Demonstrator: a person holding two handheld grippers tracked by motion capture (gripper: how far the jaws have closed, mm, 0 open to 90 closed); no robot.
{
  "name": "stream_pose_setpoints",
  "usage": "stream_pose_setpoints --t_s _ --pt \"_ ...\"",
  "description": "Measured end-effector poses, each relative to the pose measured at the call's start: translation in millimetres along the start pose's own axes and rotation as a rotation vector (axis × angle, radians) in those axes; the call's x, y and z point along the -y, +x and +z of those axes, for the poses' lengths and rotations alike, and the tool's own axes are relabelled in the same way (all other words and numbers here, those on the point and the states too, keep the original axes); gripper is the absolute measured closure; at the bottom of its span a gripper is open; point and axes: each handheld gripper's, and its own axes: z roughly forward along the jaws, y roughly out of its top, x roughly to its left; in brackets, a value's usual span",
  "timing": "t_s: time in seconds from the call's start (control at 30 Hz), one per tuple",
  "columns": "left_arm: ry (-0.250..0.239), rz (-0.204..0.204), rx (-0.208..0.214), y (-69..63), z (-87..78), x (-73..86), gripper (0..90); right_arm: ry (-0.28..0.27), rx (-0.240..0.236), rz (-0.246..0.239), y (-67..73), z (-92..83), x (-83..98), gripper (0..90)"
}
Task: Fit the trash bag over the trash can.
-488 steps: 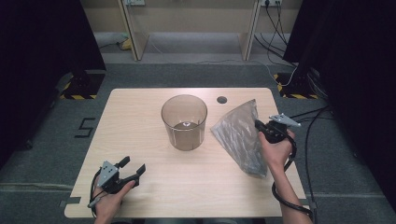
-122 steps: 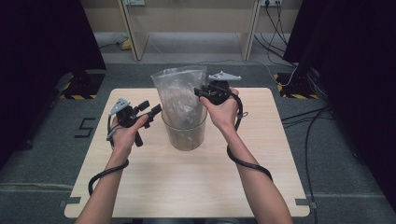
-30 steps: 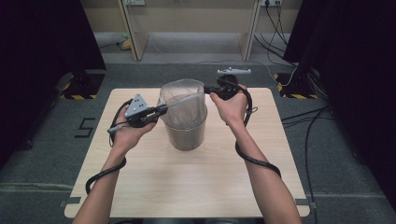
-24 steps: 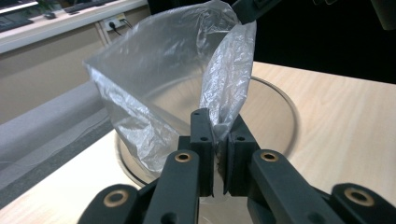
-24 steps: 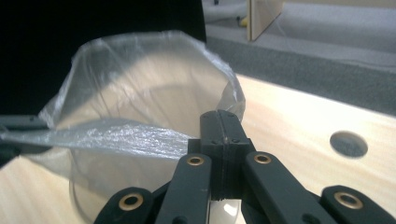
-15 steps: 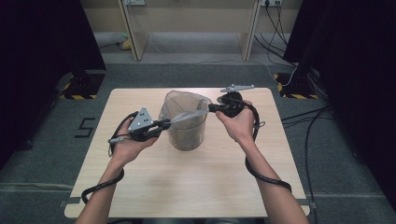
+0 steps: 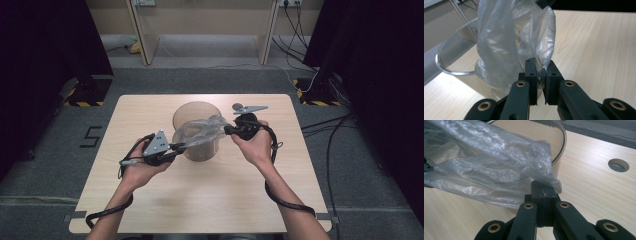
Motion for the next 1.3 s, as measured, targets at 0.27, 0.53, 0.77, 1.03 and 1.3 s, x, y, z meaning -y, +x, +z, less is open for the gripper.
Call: stream_pose_setpoints --t_s 0.27,0.53,0.77,1.03,1.3 --pt "0.066 0.024 -0.034 5.3 8.0 6.5 82.4 0.01 0.036 -0.002 -1.4 12.0 0.5 90.0" --pt "0.105 0.027 -0.046 9.4 14.9 12.9 82.8 0.029 0.065 -0.012 -4.2 21.5 2.9 90.0" --pt "0.11 0.012 -0.054 11.5 15.2 17.5 82.0 0.042 0.08 -0.007 -7.4 23.8 5.6 90.0" --pt "-0.005 -0.052 -0.069 -2.1 -2.5 14.5 59.3 0.029 0.085 -0.015 -5.4 21.6 7.0 90.0" --pt "-0.081 -0.102 -0.12 -7.3 -26.1 8.1 52.4 0.024 0.09 -0.012 -5.1 20.8 7.6 89.9"
